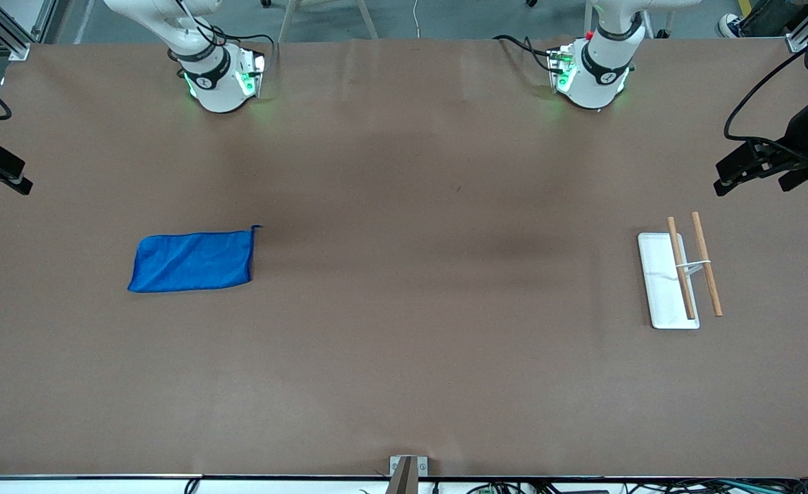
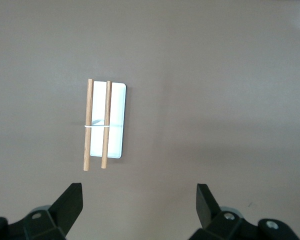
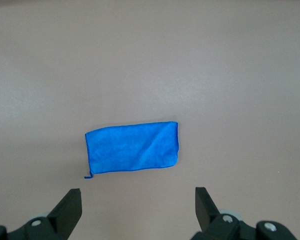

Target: Right arm passes towel to left arm to hang

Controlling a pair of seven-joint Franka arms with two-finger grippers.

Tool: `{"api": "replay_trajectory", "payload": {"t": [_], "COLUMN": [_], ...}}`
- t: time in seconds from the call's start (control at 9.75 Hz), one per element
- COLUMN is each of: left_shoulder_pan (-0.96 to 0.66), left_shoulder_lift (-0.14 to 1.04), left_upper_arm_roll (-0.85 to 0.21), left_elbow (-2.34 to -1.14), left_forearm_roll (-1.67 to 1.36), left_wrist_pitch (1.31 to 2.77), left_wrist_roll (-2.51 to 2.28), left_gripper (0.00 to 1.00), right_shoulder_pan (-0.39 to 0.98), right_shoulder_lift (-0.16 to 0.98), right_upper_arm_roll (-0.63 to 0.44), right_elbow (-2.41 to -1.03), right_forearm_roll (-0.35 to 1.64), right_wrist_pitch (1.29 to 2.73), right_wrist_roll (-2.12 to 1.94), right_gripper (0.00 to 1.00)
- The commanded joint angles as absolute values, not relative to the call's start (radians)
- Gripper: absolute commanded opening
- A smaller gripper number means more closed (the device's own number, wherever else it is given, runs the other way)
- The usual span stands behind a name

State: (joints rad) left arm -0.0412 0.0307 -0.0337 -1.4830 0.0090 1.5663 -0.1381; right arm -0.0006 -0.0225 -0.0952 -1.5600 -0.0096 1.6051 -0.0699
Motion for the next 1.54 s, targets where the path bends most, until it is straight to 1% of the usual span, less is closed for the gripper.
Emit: {"api": "replay_trajectory", "payload": {"t": [0.0,0.31,0.51,0.62,0.72,0.92,1.03,1.44], "left_shoulder_pan": [-0.044,-0.043,-0.043,-0.043,-0.044,-0.043,-0.043,-0.043], "left_shoulder_lift": [0.041,0.041,0.043,0.043,0.043,0.044,0.046,0.044], "left_upper_arm_roll": [-0.029,-0.029,-0.029,-0.029,-0.029,-0.029,-0.029,-0.029], "left_elbow": [-1.505,-1.505,-1.505,-1.506,-1.506,-1.506,-1.506,-1.508], "left_forearm_roll": [0.018,0.018,0.018,0.018,0.018,0.018,0.018,0.018], "left_wrist_pitch": [1.572,1.572,1.572,1.572,1.572,1.572,1.572,1.572], "left_wrist_roll": [-0.127,-0.127,-0.127,-0.127,-0.127,-0.127,-0.129,-0.129], "left_gripper": [1.00,1.00,1.00,1.00,1.00,1.00,1.00,1.00], "right_shoulder_pan": [0.000,0.009,0.012,0.012,0.011,0.014,0.012,0.005], "right_shoulder_lift": [-0.022,0.024,0.073,0.119,0.190,0.276,0.299,0.391], "right_upper_arm_roll": [-0.092,-0.087,-0.077,-0.062,-0.061,-0.046,-0.046,-0.046], "right_elbow": [-1.675,-1.888,-2.091,-2.152,-2.190,-2.241,-2.264,-2.302], "right_forearm_roll": [-0.018,-0.018,-0.049,-0.076,-0.084,-0.084,-0.084,-0.084], "right_wrist_pitch": [1.652,1.869,2.079,2.189,2.286,2.417,2.480,2.646], "right_wrist_roll": [-0.077,-0.081,-0.083,-0.083,-0.093,-0.101,-0.106,-0.104], "right_gripper": [1.00,1.00,1.00,1.00,1.00,1.00,1.00,1.00]}}
